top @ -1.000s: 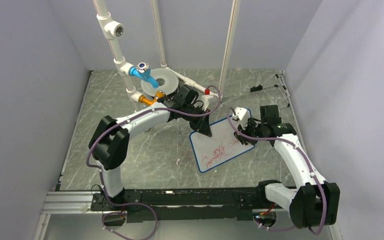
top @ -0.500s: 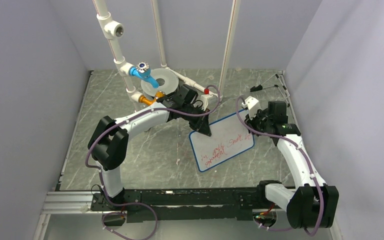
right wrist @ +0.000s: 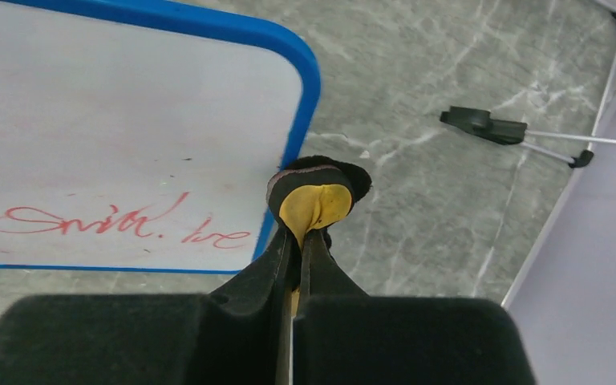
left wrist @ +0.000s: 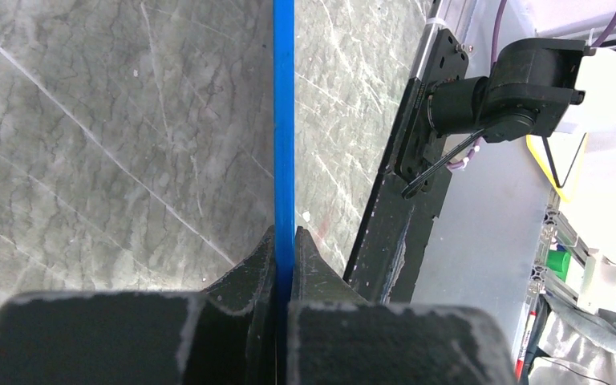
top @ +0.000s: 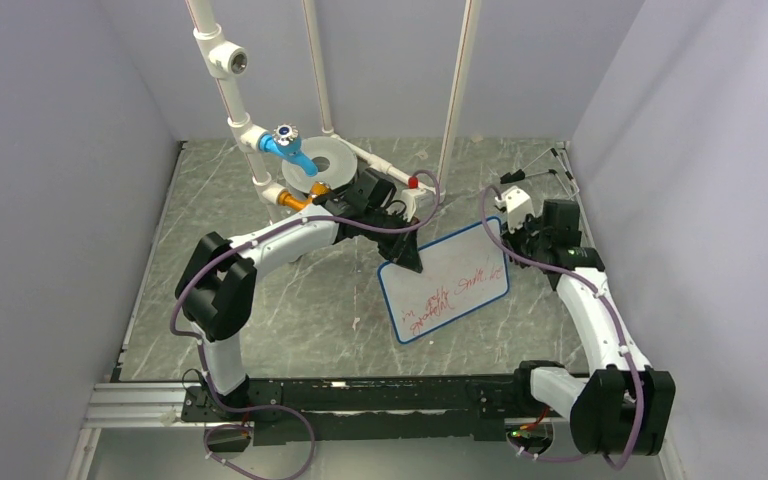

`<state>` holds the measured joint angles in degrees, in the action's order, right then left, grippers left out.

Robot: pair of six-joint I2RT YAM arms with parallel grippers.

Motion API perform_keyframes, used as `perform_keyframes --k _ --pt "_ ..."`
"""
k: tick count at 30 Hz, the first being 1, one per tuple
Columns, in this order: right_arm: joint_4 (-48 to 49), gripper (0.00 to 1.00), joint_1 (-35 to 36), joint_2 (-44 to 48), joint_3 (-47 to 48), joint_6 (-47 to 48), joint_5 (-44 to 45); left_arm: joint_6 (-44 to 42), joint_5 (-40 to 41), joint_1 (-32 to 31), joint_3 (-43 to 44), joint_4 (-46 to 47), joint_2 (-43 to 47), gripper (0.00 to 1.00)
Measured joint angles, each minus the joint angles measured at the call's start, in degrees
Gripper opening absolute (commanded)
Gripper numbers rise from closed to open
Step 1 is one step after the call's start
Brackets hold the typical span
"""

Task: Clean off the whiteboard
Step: Erase the whiteboard at the center of the board.

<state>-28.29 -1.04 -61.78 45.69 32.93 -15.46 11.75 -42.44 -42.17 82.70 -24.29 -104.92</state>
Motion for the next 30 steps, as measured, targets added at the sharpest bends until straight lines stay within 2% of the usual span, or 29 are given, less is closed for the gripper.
perform_keyframes --k 3,7,14,18,24,30 --pt "0.24 0.00 -0.85 -0.24 0.00 0.90 0.90 -0.11 -0.20 -0.02 0.00 -0.07 0.00 0.00" --pt "-4.22 0.00 -0.52 -1.84 -0.09 6.34 -2.95 -0.02 -0.17 0.07 0.00 -0.28 0.00 0.00" --pt "-11.58 0.00 7.32 -2.10 -1.09 13.05 -8.11 -0.04 -0.15 0.26 0.00 -0.28 0.00 0.00" --pt "-11.32 0.00 7.87 -2.97 -1.09 10.78 -7.52 -0.02 -0.02 0.26 0.00 -0.26 0.04 0.00" --pt "-3.67 0.00 1.88 -1.75 -1.11 2.93 0.13 -0.04 0.24 0.42 0.00 0.50 0.11 0.00" --pt "-3.13 0.00 1.97 -1.36 -1.14 4.70 -1.16 -0.07 0.15 0.37 0.00 0.39 0.11 0.00"
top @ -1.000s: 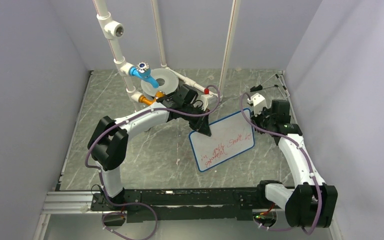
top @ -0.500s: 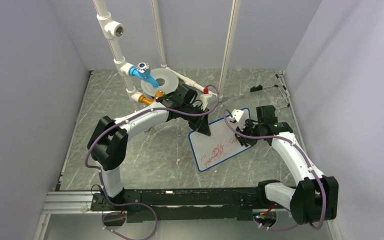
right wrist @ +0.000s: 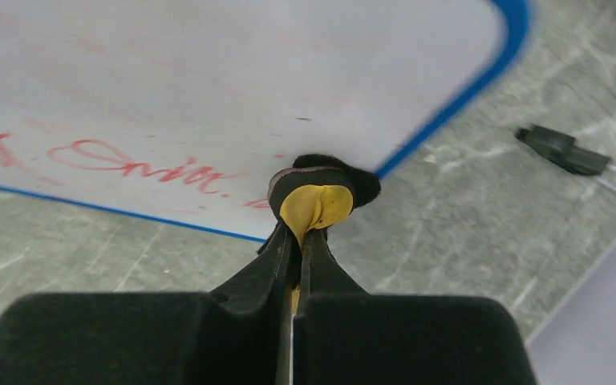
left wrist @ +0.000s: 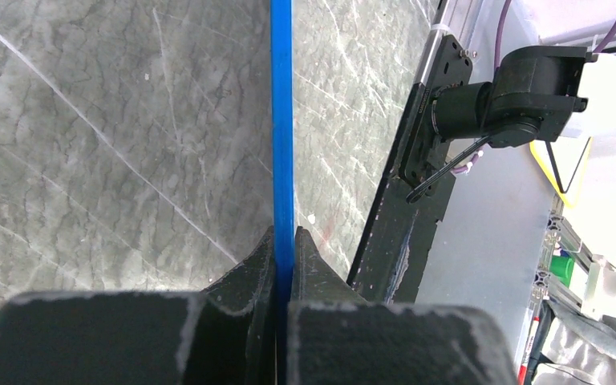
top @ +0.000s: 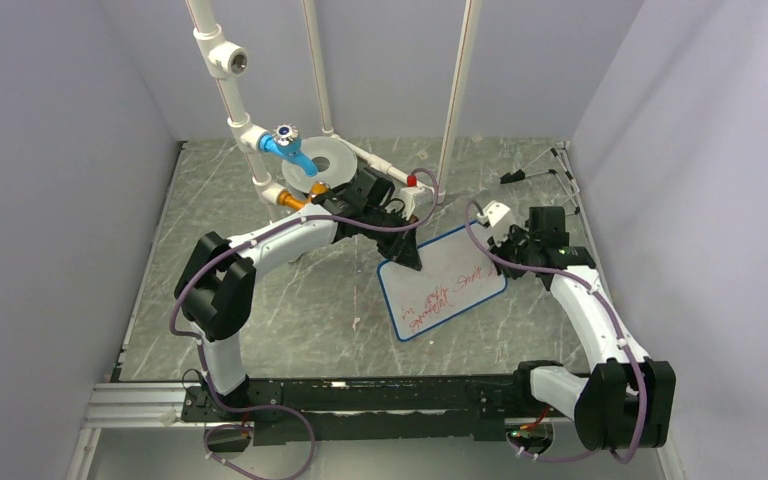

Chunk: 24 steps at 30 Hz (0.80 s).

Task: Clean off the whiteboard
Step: Erase the whiteboard at the center of the board.

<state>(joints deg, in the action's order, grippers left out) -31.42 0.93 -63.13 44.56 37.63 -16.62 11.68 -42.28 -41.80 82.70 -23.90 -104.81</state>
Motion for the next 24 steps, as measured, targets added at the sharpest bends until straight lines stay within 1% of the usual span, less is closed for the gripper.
perform_keyframes --k 5,7,10,13,16,21,24 --pt "-4.20 0.00 4.09 -0.11 0.00 4.17 -4.74 0.07 0.09 0.00 0.00 -0.17 0.00 0.00" --pt "-4.96 0.00 4.94 -0.11 0.00 4.39 -5.22 0.04 0.11 0.00 0.00 -0.17 0.00 0.00" --pt "-3.80 0.00 4.76 -0.11 0.00 1.49 -3.21 0.13 0.22 0.02 0.00 -0.13 0.00 0.00" --pt "-0.74 0.00 2.78 0.07 0.00 -1.64 0.48 0.17 0.31 0.04 0.00 0.07 0.00 0.00" --pt "1.20 0.00 1.09 0.02 0.00 -2.05 2.62 0.07 0.20 0.04 0.00 0.04 0.00 0.00" --pt "-1.46 0.00 1.68 -2.51 0.02 2.29 1.03 0.15 0.31 0.07 0.00 -0.44 0.00 0.00" --pt "-5.03 0.00 5.11 -2.82 -0.07 5.49 -0.28 0.13 0.31 0.11 0.02 -0.61 0.00 0.00"
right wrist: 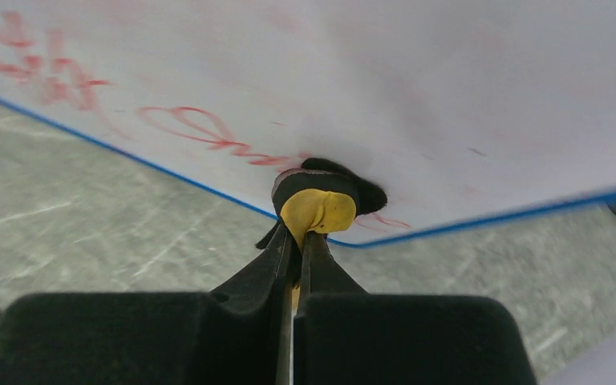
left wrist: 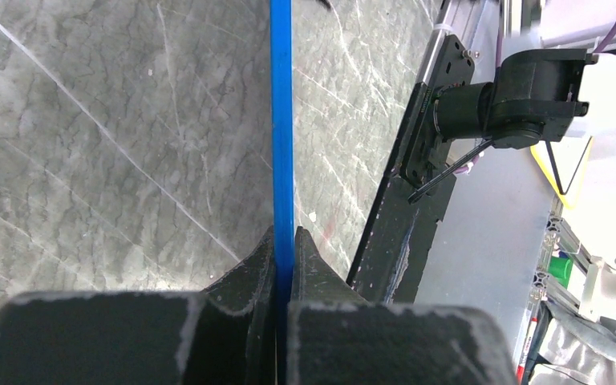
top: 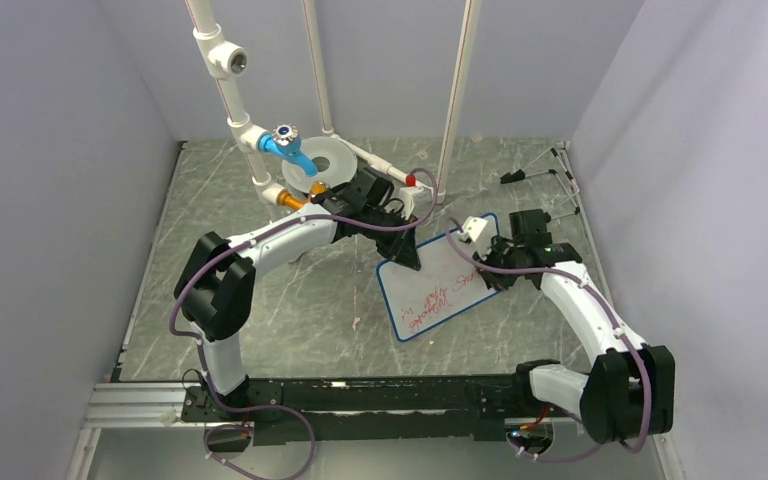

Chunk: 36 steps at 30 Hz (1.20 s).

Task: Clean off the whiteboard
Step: Erase the whiteboard at the center of the board.

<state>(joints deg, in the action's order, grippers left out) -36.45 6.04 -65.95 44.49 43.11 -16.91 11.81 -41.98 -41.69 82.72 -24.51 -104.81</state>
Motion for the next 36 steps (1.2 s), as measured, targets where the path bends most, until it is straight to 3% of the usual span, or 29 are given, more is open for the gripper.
perform_keyframes --k 5,17,29,36 --pt "-2.69 0.00 4.15 -0.24 0.00 1.11 -1.33 -0.07 -0.02 0.02 0.02 -0.07 0.00 0.00" --pt "4.42 0.00 -2.71 1.70 0.00 -6.08 4.11 -0.13 -0.07 0.00 0.02 0.33 0.00 0.00" --pt "-2.32 0.00 6.78 1.42 0.00 -0.37 -5.68 -0.02 0.00 0.04 0.02 0.11 0.00 0.00" --pt "3.37 0.00 0.81 3.23 -0.02 -6.43 0.37 0.52 0.20 0.04 0.02 1.60 0.00 0.00"
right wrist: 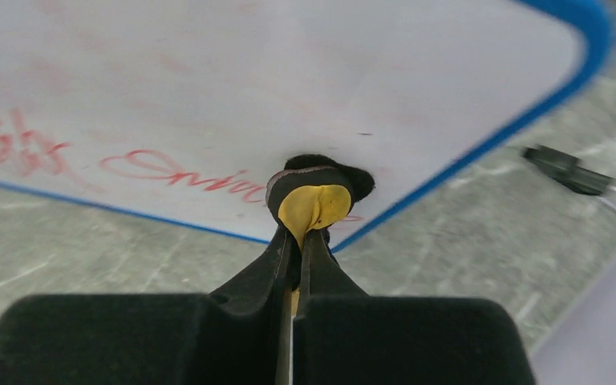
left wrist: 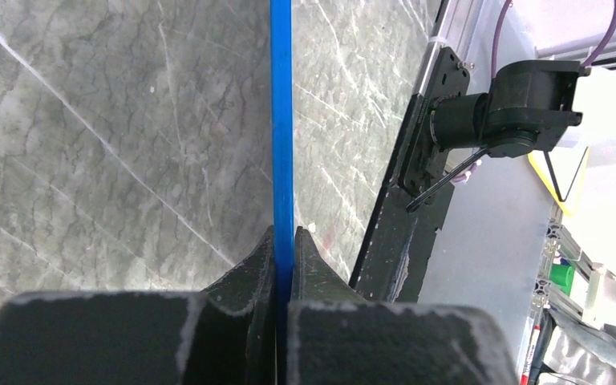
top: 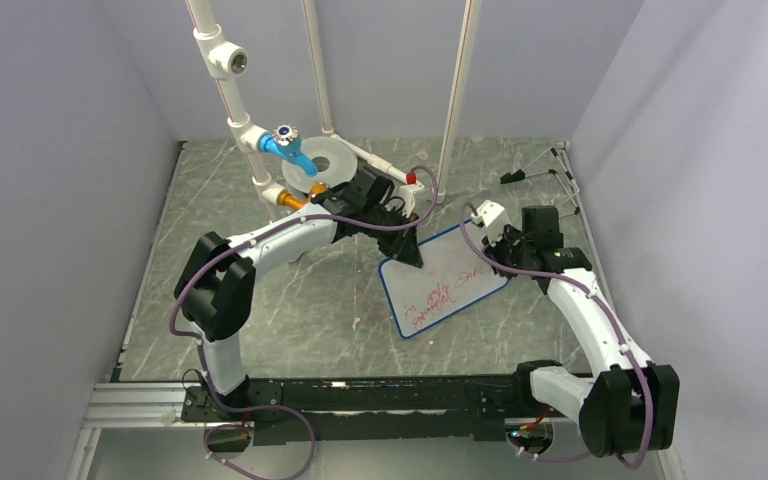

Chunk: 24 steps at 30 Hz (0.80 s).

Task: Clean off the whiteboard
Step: Erase the whiteboard at the center of the board.

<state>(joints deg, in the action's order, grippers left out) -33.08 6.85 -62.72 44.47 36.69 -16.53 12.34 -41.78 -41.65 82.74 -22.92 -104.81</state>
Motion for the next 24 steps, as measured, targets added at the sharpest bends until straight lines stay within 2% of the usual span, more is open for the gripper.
perform_keyframes --k 5,11,15,24 --pt "2.08 0.00 -0.33 0.90 -0.11 1.68 -0.02 0.85 -0.44 0.11 0.00 0.94 0.00 0.00" --pt "-0.31 0.00 11.91 1.97 -3.10 9.88 -5.81 1.95 0.00 0.26 0.70 -1.05 -0.31 0.00" --pt "-0.92 0.00 16.74 1.95 -3.74 13.97 -7.37 1.97 -0.66 0.33 2.34 -1.84 -1.81 0.00" --pt "-2.21 0.00 18.45 1.99 -3.98 22.38 -7.72 2.12 -1.44 0.33 3.04 -1.84 -2.82 0.00"
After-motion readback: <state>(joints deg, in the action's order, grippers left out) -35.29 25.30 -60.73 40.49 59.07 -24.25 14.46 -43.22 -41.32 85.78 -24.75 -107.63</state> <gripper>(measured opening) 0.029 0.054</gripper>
